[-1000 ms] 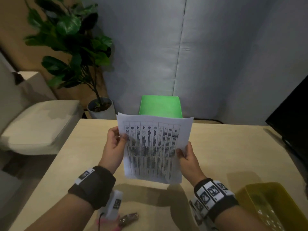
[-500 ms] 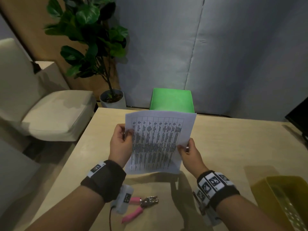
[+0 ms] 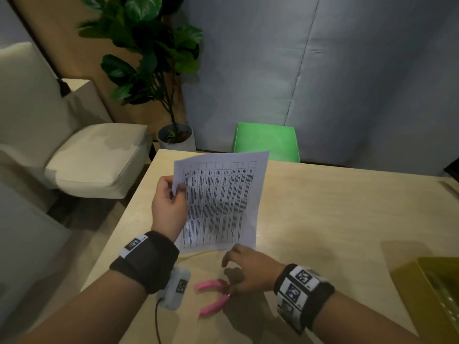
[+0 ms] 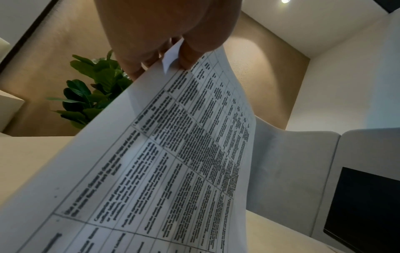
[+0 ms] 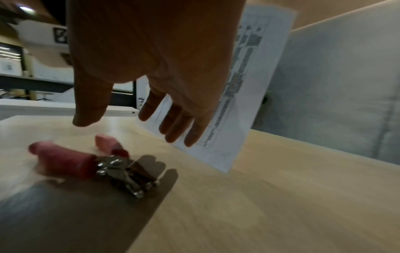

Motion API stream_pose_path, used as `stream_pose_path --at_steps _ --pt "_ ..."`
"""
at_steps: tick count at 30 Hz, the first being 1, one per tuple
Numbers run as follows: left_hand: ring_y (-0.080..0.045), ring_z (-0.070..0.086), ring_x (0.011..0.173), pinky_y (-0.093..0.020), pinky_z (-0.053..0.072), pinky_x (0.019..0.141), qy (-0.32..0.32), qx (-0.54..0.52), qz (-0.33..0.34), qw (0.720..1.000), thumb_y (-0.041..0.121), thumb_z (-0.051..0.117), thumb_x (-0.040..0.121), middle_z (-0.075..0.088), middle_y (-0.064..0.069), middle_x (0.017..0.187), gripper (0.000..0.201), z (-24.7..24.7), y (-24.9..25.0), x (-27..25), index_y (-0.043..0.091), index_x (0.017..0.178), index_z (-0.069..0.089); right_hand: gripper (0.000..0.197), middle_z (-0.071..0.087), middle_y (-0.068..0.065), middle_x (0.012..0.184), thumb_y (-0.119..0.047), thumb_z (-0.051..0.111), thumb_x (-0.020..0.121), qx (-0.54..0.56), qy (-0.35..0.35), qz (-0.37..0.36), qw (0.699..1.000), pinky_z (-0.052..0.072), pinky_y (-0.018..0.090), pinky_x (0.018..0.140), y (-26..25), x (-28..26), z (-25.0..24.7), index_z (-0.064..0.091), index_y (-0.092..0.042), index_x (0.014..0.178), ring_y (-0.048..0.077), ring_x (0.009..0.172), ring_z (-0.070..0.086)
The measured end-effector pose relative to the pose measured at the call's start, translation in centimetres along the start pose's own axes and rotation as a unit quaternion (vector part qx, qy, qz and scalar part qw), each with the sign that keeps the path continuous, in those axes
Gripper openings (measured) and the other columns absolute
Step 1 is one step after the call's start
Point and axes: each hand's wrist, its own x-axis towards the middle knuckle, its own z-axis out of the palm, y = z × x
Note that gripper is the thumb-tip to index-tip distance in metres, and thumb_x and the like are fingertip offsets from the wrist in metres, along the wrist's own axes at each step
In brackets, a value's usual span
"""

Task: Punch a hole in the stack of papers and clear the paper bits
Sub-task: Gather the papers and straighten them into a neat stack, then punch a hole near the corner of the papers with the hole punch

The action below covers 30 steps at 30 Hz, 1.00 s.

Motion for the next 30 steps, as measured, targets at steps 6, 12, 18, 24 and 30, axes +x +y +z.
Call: stream_pose_path --at_steps 6,12,18,24,30 --pt "-0.011 0.059 0.073 -0.007 0.045 0.052 0.005 -0.017 -0.001 1.000 0.014 0.048 0.097 0.060 0.000 0.085 0.004 -0.7 -0.5 -0.7 0.012 0.095 0.047 0.096 0.035 0.007 0.143 -0.043 0.081 0.068 -0.055 -0.057 -0.026 0.997 0.039 0.044 0.106 -2.0 2.8 3.0 0.028 -0.025 0.145 0.029 0.126 0.042" --pt "-0.004 0.060 0.072 -0.006 0.045 0.053 -0.004 -0.035 -0.009 0.999 0.013 0.048 0.097 0.060 0.004 0.084 0.003 -0.8 -0.4 -1.0 0.013 0.094 0.046 0.088 0.040 0.005 0.132 -0.048 0.079 0.070 -0.119 -0.081 -0.026 0.989 0.042 0.041 0.099 -3.1 4.1 3.6 0.034 -0.024 0.142 0.027 0.117 0.044" --pt "0.003 0.061 0.067 -0.006 0.045 0.052 -0.016 -0.040 -0.012 0.999 0.013 0.048 0.097 0.060 0.005 0.084 0.002 -0.2 -0.4 -1.4 0.013 0.095 0.046 0.071 0.050 0.006 0.122 -0.051 0.074 0.074 -0.087 -0.073 -0.053 0.992 0.046 0.039 0.092 -2.6 3.7 3.2 0.046 -0.019 0.131 0.026 0.106 0.051" --pt "-0.004 0.059 0.075 -0.004 0.044 0.052 -0.029 -0.030 0.001 0.999 0.013 0.049 0.096 0.060 0.004 0.086 0.017 1.3 0.6 -1.6 0.026 0.085 0.046 0.058 0.061 -0.006 0.100 -0.062 0.069 0.073 0.048 0.045 -0.028 0.997 0.054 0.032 0.076 -1.4 1.1 0.7 0.050 -0.027 0.116 0.014 0.084 0.060" --pt "-0.005 0.056 0.073 -0.005 0.044 0.056 -0.050 -0.041 0.028 0.998 0.005 0.049 0.095 0.058 0.004 0.081 0.018 4.0 1.7 -2.2 0.020 0.084 0.045 0.054 0.055 -0.007 0.089 -0.048 0.068 0.081 0.177 0.168 -0.026 0.969 0.048 0.018 0.069 0.0 -3.0 -3.8 0.048 -0.015 0.120 0.004 0.078 0.056"
